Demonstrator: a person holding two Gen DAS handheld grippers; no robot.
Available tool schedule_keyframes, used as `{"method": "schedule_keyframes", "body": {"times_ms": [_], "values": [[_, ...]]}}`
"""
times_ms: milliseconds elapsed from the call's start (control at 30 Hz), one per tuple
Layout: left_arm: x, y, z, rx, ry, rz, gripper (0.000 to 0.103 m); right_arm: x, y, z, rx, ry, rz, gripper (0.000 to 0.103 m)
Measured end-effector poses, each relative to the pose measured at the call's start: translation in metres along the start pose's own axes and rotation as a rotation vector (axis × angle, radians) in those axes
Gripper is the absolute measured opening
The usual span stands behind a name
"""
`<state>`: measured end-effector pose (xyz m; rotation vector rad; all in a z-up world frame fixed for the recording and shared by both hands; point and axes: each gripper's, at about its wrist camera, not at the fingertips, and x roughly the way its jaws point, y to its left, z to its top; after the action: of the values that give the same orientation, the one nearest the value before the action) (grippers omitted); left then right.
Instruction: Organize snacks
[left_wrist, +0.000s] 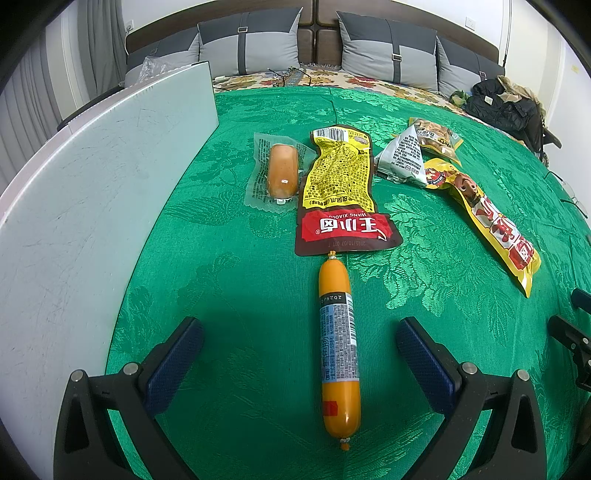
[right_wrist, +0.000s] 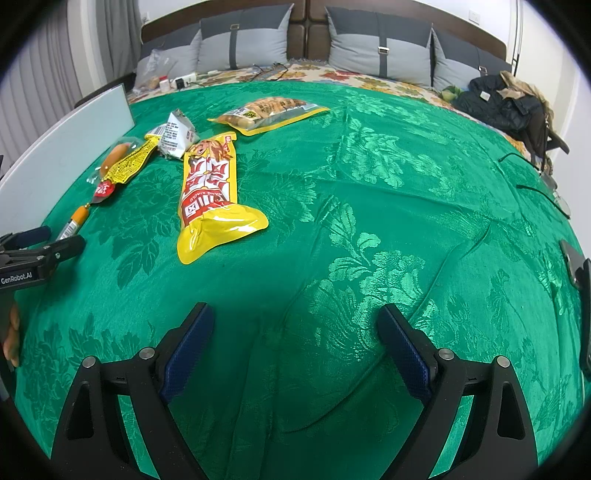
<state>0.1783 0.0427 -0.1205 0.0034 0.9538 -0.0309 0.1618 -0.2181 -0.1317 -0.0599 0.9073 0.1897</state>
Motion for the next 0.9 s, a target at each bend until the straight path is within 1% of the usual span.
{"method": "schedule_keyframes", "body": {"times_ms": [167,267,300,333,367,400,433,467,600,633,700,733,800,867,900], "values": [[-0.001,-0.002,-0.001,0.002,0.009,0.004,0.103,0.000,0.000,0.000,0.000,0.000,0.000,0.093],[-0.003,-0.001,0.001,0.007,0.090,-0.008,0.101,0.000,0.000,0.000,0.000,0.000,0.000,0.093],[-0.006,-0.002,0.001,0.014,0.104,-0.013,0.090,0.000,0.000,0.000,0.000,0.000,0.000,0.093],[-0.013,-0.003,-0.001,0.026,0.095,-0.021,0.065,0.000,0.000,0.000,0.000,0.000,0.000,0.093],[-0.017,-0.004,-0.002,0.034,0.091,-0.025,0.049,0.000,0.000,0.000,0.000,0.000,0.000,0.093],[-0.021,-0.005,-0.003,0.041,0.099,-0.038,0.022,0.000,0.000,0.000,0.000,0.000,0.000,0.093],[-0.022,-0.004,-0.004,0.042,0.110,-0.041,0.016,0.000,0.000,0.000,0.000,0.000,0.000,0.093],[-0.025,-0.002,-0.005,0.032,0.112,-0.044,0.015,-0.001,0.000,0.000,0.000,0.000,0.000,0.093],[-0.036,0.016,-0.017,-0.079,0.105,-0.110,0.015,-0.001,-0.001,0.000,0.007,-0.005,0.008,0.093],[-0.038,0.019,-0.021,-0.100,0.104,-0.123,0.015,-0.004,-0.002,-0.001,0.015,-0.012,0.010,0.091],[-0.045,0.023,-0.029,-0.131,0.092,-0.145,0.015,-0.009,-0.006,-0.001,0.055,-0.041,0.016,0.091],[-0.047,0.024,-0.032,-0.134,0.086,-0.150,0.015,-0.014,-0.005,0.006,0.074,-0.054,0.033,0.091],[-0.048,0.024,-0.038,-0.125,0.081,-0.153,0.015,-0.016,0.006,0.024,0.050,-0.057,0.053,0.091],[-0.050,0.024,-0.041,-0.120,0.074,-0.156,0.015,-0.009,0.028,0.053,-0.024,-0.022,0.068,0.091],[-0.050,0.024,-0.042,-0.117,0.074,-0.158,0.015,0.002,0.041,0.066,-0.064,0.023,0.075,0.092]]}}
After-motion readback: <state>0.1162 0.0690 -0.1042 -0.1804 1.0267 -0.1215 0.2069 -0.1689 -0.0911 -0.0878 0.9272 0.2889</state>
